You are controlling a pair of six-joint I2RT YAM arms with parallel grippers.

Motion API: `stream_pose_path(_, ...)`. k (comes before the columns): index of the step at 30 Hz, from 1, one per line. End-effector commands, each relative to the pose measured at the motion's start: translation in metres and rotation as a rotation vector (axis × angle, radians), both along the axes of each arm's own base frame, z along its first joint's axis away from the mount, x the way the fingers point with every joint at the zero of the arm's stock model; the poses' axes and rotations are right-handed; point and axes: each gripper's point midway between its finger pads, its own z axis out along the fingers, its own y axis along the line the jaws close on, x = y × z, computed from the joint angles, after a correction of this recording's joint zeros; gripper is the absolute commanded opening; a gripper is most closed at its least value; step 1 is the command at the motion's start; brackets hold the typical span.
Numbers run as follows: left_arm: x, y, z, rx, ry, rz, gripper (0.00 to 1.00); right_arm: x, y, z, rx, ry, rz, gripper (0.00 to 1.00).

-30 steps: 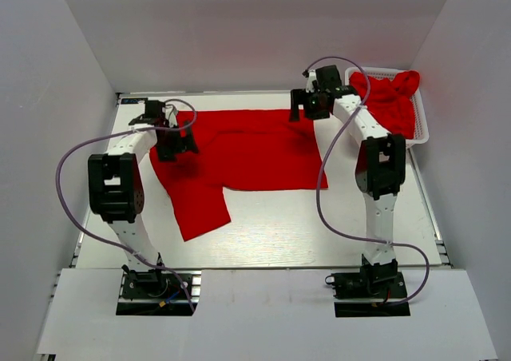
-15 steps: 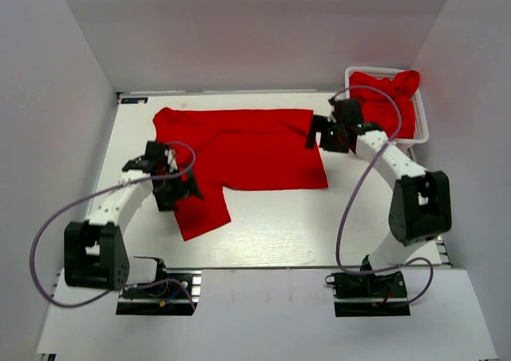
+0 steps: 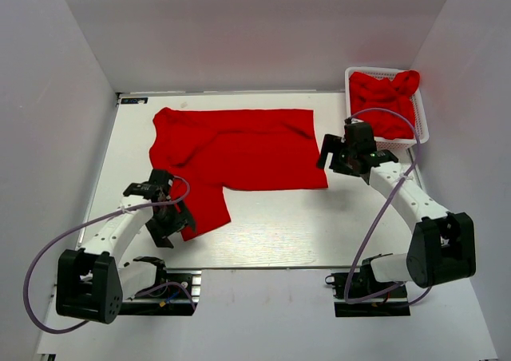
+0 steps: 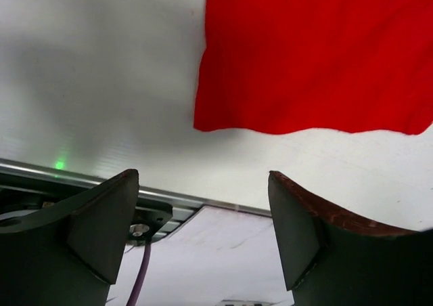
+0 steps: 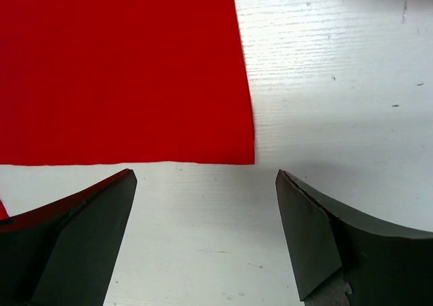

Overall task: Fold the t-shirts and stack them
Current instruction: Grap the side of the flattened tshirt closest away from the robot with both arms

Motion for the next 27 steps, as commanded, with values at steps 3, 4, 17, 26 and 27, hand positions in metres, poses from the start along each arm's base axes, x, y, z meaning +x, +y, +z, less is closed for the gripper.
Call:
stream_pose_path(3,0.022,-0.002,-0.005,0.021,-0.069,0.048,0.84,0.006,-0.005,0.014,-0.002,-0.060,-0.043,0.90)
stream_pose_path(4,0.028,-0.003,-0.007,0.019,-0.081,0.048,0.82,0.006,-0.005,0.015,0.000,-0.059,-0.046,0.90)
stream_pose_path(17,0.017,-0.007,-0.042,0.043,0.036,0.017,0.49,0.001,-0.012,-0.001,-0.032,-0.014,-0.068,0.90)
stream_pose_path(26,0.032,-0.002,-0.045,0.100,0.021,0.021,0.36,-0.026,-0.015,-0.024,-0.037,0.058,-0.035,0.90)
stream_pose_path(27,0.032,0.001,-0.045,0.112,0.018,0.022,0.34,-0.030,-0.012,-0.024,-0.030,0.063,-0.019,0.90)
